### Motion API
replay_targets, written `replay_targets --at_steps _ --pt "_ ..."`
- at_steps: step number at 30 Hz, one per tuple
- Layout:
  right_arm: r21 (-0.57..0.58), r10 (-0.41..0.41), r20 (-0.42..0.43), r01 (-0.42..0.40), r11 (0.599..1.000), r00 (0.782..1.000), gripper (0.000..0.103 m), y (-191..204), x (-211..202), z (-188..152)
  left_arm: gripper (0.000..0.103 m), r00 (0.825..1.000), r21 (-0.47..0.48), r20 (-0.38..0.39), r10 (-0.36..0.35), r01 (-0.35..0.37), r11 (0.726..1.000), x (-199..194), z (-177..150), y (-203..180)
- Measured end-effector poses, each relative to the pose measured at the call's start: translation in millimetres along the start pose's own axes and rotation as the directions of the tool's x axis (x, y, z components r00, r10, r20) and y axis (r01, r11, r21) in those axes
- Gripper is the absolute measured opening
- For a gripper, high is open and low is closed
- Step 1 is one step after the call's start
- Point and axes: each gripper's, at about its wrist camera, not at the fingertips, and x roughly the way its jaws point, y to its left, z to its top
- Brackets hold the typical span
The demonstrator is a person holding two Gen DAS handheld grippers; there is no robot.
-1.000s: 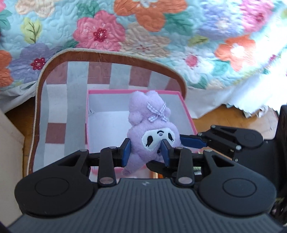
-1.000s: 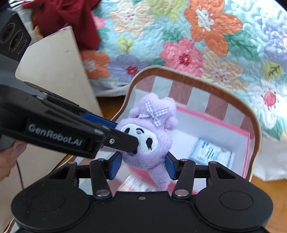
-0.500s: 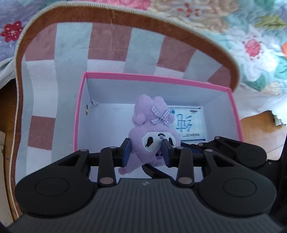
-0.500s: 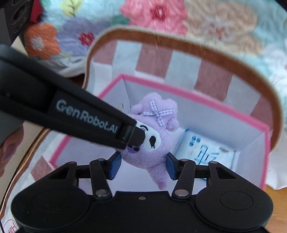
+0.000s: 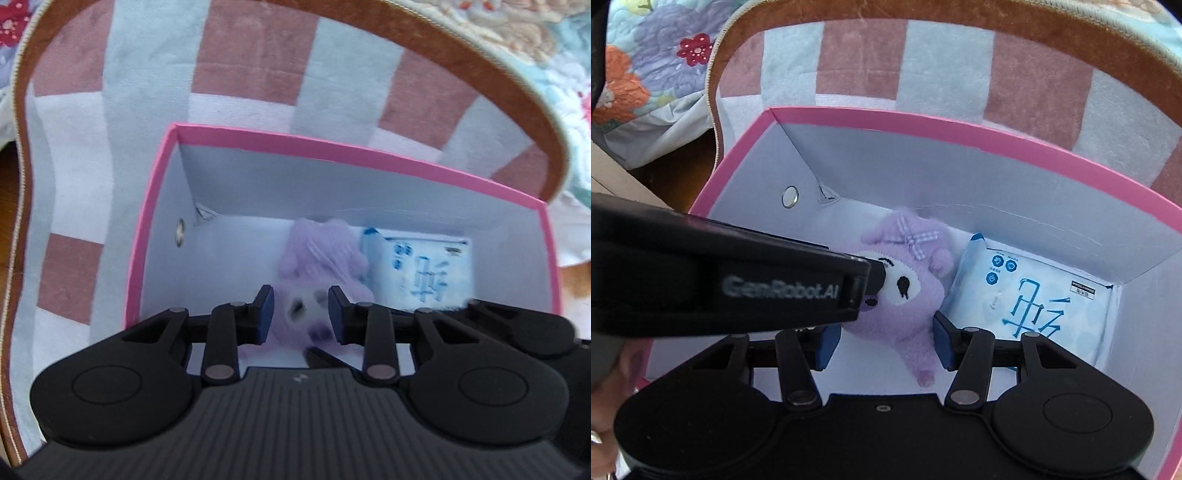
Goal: Organize objects
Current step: 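Open the left gripper and withdraw from the box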
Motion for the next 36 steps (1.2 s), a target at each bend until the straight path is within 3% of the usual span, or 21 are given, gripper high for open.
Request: replay_targets --at_steps 4,10,14,21,24,31,36 --pt "0.028 -0.05 0.008 0.05 0.998 0.999 0.061 -2.2 -12.5 -7.1 0.031 0.999 -0.019 0.009 -0.037 0.037 0.999 -6.6 -1.8 2.6" --pt "0.058 0.004 0.098 -0.01 0.998 0.995 0.065 -7.0 -77.2 -32.9 0.041 0.998 0.136 0.068 0.003 -0.013 0.991 -50.3 -18.6 -15.2" --pt "0.041 0.026 0.116 -0.031 0.999 0.993 0.067 -1.4 -125.9 -46.9 0.042 0.997 0.126 0.043 -0.062 0.056 0.99 -84.1 -28.7 -17.0" --pt "0.009 0.053 0.122 -0.055 0.998 0.991 0.071 7.5 -194.9 -65.2 0.044 0.996 0.187 -0.018 -0.088 0.09 0.978 -148.2 -48.5 -31.6" --pt "-0.012 0.053 0.127 -0.052 0.999 0.99 0.084 13.6 -221.1 -77.0 0.051 0.994 0.216 -0.035 -0.103 0.108 0.97 -178.3 -62.9 -35.2" --pt "-0.09 0.066 0.106 -0.056 0.994 0.992 0.089 30.4 -265.5 -116.9 0.064 0.994 0.33 -0.018 -0.109 0.109 0.938 -240.9 -114.9 -42.1" --pt "-0.151 0.077 0.077 -0.065 0.986 0.994 0.091 46.0 -276.4 -154.0 0.071 0.993 0.377 -0.026 -0.117 0.118 0.919 -256.5 -152.7 -46.8"
